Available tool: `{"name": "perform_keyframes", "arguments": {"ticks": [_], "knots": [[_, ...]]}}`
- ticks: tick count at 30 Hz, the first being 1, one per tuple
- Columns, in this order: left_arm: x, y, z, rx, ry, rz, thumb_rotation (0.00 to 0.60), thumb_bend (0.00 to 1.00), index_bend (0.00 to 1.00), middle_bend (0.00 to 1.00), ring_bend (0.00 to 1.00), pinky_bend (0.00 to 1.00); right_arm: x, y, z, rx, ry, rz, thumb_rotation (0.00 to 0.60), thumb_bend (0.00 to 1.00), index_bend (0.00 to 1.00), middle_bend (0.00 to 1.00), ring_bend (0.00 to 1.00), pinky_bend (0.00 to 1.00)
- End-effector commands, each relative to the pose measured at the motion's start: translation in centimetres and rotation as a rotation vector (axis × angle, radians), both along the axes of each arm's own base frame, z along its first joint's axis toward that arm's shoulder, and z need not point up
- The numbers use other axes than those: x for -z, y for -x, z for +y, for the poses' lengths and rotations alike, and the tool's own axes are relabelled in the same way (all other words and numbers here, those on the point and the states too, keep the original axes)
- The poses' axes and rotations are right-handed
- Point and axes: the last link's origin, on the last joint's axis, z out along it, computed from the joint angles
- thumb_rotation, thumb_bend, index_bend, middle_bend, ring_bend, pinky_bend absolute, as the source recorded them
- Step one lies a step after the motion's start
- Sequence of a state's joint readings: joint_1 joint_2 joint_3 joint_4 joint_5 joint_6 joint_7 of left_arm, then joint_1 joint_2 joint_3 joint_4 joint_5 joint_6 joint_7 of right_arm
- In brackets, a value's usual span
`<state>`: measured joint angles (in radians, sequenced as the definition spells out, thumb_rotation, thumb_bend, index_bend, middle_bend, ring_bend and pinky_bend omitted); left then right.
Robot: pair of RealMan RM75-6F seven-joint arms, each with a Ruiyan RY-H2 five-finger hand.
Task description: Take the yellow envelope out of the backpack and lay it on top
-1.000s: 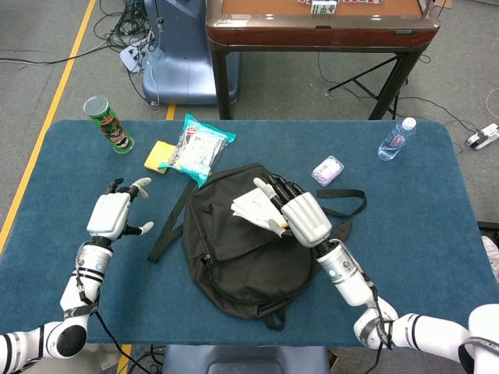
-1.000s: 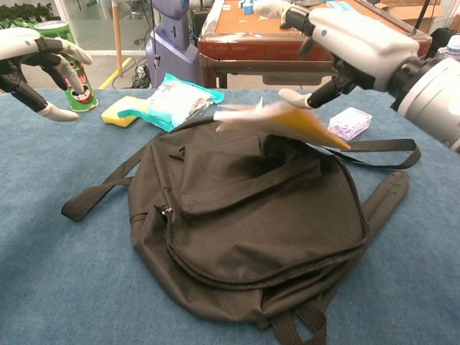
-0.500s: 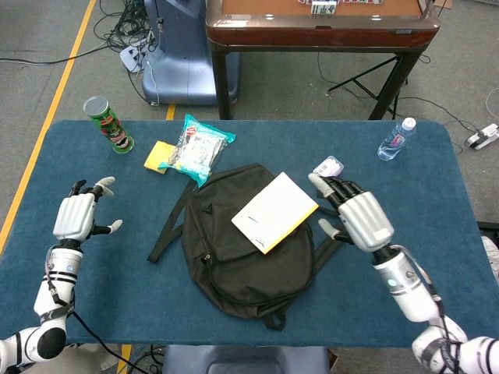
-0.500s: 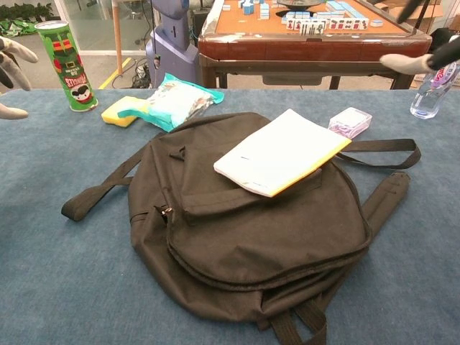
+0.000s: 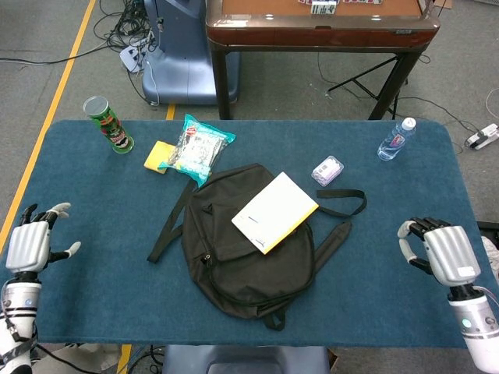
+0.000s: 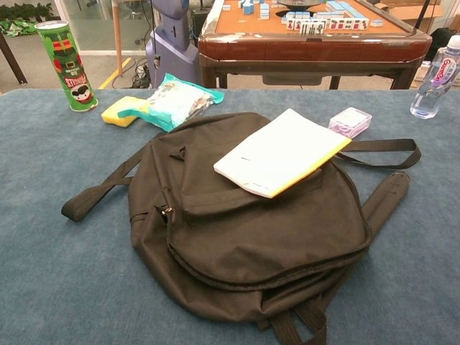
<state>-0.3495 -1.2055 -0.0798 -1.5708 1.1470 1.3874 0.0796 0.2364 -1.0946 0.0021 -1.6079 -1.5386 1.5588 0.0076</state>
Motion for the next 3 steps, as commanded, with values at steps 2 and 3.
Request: {"name": "perform_keyframes", "arguments": {"ticks": [2, 3], "knots": [[-0.6, 0.9, -2.8, 0.0, -0.02, 0.01, 0.6, 0.21, 0.28, 0.35, 0.29, 0.06, 0.1, 2.2, 2.7, 0.073, 0.048, -0.017, 0.6, 0.41, 0.55, 0.54, 0.52, 0.62], [-0.7, 1.0, -3.3, -0.001, -0.022, 0.012, 0.6, 0.21, 0.28, 0.35, 0.29, 0.06, 0.2, 2.6, 3.1, 0.089, 0.056, -0.024, 0.6, 0.42, 0.55, 0.55, 0.52, 0.62]]}}
